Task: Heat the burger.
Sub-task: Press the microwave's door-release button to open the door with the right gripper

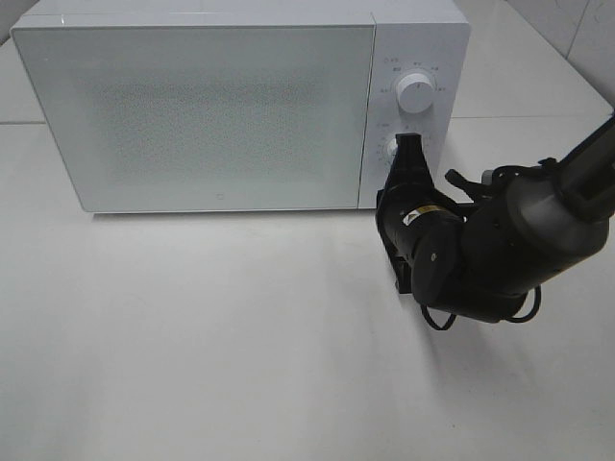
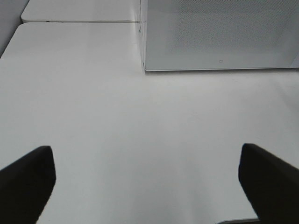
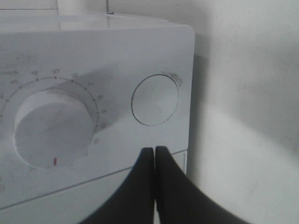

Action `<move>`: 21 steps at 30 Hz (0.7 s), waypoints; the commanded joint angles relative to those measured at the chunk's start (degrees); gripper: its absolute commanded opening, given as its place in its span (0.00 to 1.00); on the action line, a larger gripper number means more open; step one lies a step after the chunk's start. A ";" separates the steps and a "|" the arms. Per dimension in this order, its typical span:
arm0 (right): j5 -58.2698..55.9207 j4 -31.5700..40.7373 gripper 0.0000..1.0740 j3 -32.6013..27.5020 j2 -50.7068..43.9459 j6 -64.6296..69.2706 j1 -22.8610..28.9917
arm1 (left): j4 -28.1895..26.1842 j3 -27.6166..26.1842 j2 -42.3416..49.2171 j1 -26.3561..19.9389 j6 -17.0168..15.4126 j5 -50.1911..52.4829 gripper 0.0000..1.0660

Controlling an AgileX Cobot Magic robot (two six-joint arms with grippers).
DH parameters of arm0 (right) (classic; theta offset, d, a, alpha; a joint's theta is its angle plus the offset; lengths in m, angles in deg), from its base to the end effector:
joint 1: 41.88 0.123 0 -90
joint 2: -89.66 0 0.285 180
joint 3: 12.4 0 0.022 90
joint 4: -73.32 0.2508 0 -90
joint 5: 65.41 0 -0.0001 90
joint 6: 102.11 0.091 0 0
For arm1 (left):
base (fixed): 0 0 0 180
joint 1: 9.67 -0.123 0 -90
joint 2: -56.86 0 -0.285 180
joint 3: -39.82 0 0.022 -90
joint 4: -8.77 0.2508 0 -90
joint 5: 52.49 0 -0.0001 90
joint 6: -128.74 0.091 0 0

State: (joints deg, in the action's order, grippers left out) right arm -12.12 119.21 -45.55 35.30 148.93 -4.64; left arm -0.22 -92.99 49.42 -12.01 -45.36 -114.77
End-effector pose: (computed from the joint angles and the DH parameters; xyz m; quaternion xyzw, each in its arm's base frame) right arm 0.3058 0.1667 0.0963 0.5716 0.5924 0.3886 0.4138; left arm -0.0098 -0.0130 0.2826 0.0316 0.8490 -0.0405 0.5258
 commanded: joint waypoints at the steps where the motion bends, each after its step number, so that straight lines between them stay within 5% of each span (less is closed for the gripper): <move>1: -0.57 0.11 0.00 1.89 1.09 0.00 -1.32 | -0.17 0.17 0.92 0.11 0.06 0.63 0.94; 21: -0.74 1.20 0.00 5.33 4.53 0.40 -4.41 | -0.17 0.17 0.92 0.11 0.06 0.63 0.94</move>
State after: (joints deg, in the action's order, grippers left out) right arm -12.69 120.47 -40.74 39.77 148.93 -8.54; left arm -0.22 -92.99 49.42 -12.01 -45.36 -114.77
